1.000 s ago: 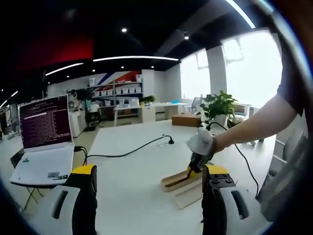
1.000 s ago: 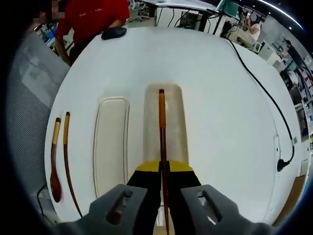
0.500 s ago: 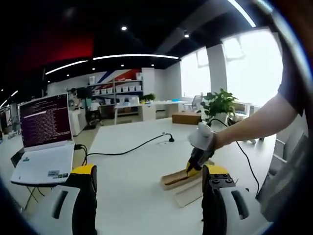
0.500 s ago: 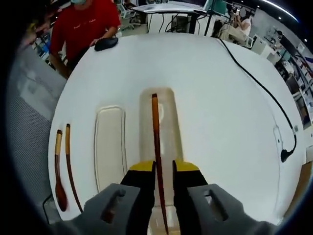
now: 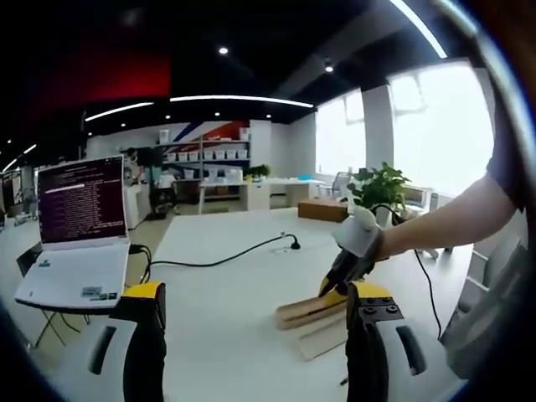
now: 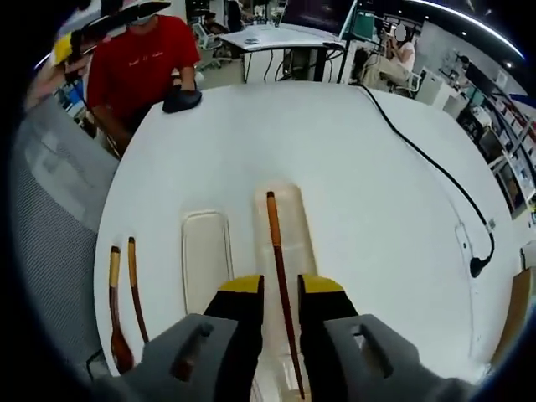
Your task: Arrange the utensils inside the cutlery case until each visible utensil rests in its matching compartment.
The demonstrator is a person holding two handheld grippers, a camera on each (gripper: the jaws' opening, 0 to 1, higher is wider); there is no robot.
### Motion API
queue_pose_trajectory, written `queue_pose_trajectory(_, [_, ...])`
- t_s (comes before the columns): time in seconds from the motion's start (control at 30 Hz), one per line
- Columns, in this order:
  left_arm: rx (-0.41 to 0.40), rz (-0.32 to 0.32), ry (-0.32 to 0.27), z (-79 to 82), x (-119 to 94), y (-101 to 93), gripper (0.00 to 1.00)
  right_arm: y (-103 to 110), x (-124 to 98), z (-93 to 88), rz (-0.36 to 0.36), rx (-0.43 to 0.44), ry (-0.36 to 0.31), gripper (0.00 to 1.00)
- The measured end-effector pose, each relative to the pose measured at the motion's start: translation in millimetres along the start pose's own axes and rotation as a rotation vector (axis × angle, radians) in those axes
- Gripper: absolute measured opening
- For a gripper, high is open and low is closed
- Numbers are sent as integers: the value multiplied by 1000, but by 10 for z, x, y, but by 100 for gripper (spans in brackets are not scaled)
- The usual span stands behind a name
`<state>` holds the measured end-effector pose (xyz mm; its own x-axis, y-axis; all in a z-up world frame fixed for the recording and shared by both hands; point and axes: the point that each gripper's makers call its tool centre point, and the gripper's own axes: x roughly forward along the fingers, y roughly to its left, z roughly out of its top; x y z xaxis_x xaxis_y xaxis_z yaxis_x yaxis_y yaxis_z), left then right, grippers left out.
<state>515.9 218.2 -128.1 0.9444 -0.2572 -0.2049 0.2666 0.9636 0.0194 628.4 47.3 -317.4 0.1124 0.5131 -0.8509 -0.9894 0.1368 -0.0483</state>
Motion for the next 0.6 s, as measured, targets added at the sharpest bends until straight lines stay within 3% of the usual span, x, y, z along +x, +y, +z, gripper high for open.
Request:
queue_pose_trajectory(0.43, [16,11,-10,19,-37,23,92,37,-183,-20,-49,31,-23,14])
queue_pose_trajectory(0.6, [20,10,-21,47,-49,24,91,45,-332,18,-114,103,-87,15])
